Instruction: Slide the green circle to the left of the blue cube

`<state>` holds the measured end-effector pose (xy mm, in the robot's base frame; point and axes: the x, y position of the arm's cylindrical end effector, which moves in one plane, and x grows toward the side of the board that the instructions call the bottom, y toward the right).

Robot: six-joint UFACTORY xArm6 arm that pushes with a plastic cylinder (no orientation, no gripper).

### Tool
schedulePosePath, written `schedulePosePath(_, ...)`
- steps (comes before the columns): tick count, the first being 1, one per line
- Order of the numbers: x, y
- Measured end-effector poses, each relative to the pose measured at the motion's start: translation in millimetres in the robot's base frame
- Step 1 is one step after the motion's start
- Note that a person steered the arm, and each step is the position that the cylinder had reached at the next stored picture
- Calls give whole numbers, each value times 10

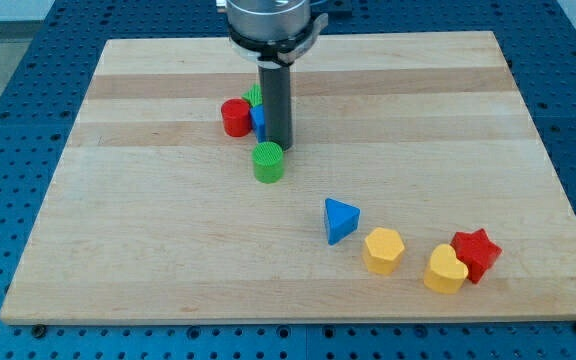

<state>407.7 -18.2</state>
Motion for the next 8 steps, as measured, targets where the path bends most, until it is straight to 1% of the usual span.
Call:
schedulePosePath(1,59,381)
schedulePosePath(2,249,631)
schedulePosePath(3,579,457)
schedulePosePath(4,592,-154)
schedulePosePath(5,430,-656)
schedulePosePath(6,303,-730)
schedulePosePath(8,688,-496)
